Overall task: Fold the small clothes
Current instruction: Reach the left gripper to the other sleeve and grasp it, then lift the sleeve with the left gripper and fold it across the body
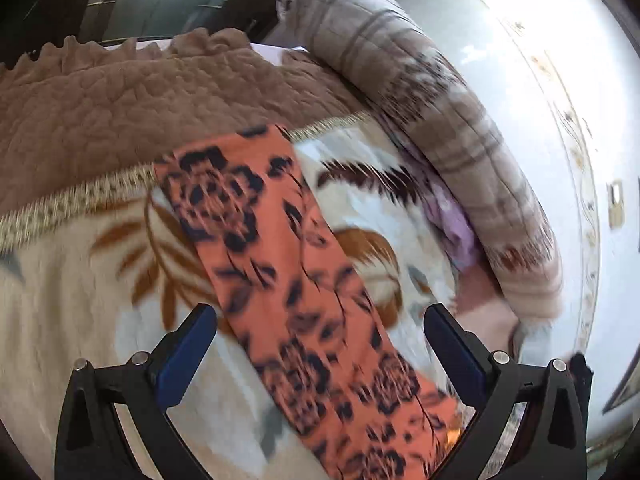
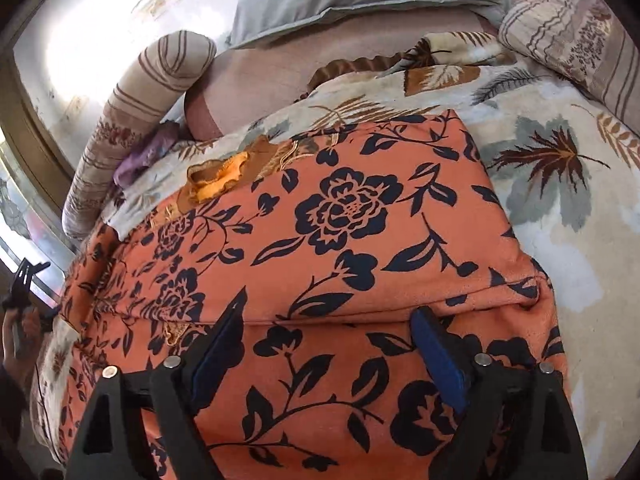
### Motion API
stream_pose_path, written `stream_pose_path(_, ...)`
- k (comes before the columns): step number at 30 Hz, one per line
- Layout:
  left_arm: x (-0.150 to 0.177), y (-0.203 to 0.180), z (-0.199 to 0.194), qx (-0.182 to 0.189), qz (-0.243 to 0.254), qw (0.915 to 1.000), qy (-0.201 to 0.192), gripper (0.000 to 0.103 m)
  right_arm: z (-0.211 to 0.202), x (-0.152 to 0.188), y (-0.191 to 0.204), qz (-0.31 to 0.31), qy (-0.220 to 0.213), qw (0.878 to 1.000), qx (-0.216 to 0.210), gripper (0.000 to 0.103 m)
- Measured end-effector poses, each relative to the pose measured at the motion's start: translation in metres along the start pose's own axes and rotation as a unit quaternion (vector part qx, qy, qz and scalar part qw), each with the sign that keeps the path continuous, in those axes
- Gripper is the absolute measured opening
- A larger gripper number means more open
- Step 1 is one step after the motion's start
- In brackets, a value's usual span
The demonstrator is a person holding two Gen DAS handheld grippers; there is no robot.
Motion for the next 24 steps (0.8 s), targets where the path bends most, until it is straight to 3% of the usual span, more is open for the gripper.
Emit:
stream_pose_path(7,-0.024,0.014,0.022,-0.015,-0.007,0.9998,-0.010,0.099,0.002,0.004,0.006,-0.006,0.001,1.000,-0.003,0.094)
stream_pose_path(8,-0.027,0.015,0.024,-0.031,-0.002,0.9994,-0.015,0.085,0.001,0.004,0.005,-0.005,0.000,1.000,-0.004,0.094)
stream_pose_path(9,-0.030,0.018,0.027,-0.045,0.001,0.9989,-0.016,0.062,0.002,0.004,0.005,-0.005,-0.001,1.000,-0.005,0.094)
stream_pose_path(10,-0.033,0.022,0.031,-0.063,0.001,0.9979,-0.013,0.048,0.002,0.003,0.005,-0.003,-0.001,1.000,-0.006,0.094)
stream_pose_path(11,-0.034,0.028,0.035,-0.080,-0.003,0.9967,-0.008,0.013,0.001,0.004,0.005,-0.002,-0.002,1.000,-0.007,0.094)
stream_pose_path(12,-0.036,0.035,0.038,-0.097,-0.011,0.9952,0.000,0.005,0.002,0.003,0.005,-0.002,-0.002,1.000,-0.007,0.094)
stream_pose_path(14,-0.038,0.035,0.034,-0.100,-0.009,0.9950,-0.006,0.005,0.003,0.004,0.005,-0.003,-0.002,1.000,-0.004,0.094)
stream_pose_path(17,-0.036,-0.009,0.009,-0.120,0.085,0.9880,-0.046,0.005,0.002,0.004,0.004,0.000,-0.004,1.000,-0.008,0.094)
stream_pose_path(20,-0.005,-0.099,-0.027,-0.073,0.199,0.9741,-0.078,0.005,0.001,0.003,0.004,0.007,-0.008,1.000,-0.014,0.094)
stream_pose_path(24,0.085,-0.228,-0.061,0.032,0.316,0.9456,-0.069,0.005,0.000,0.002,0.005,0.015,-0.012,1.000,-0.022,0.094)
Point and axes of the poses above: each gripper's, at about its wrist camera, not at the fingertips, and z roughly the way its jaws point, y to its left, x to its underside, the point moved 10 cm from there along z, roughly the way its jaws point, and after that the axes turned 2 degrees about -z, right-handed, at the moved point
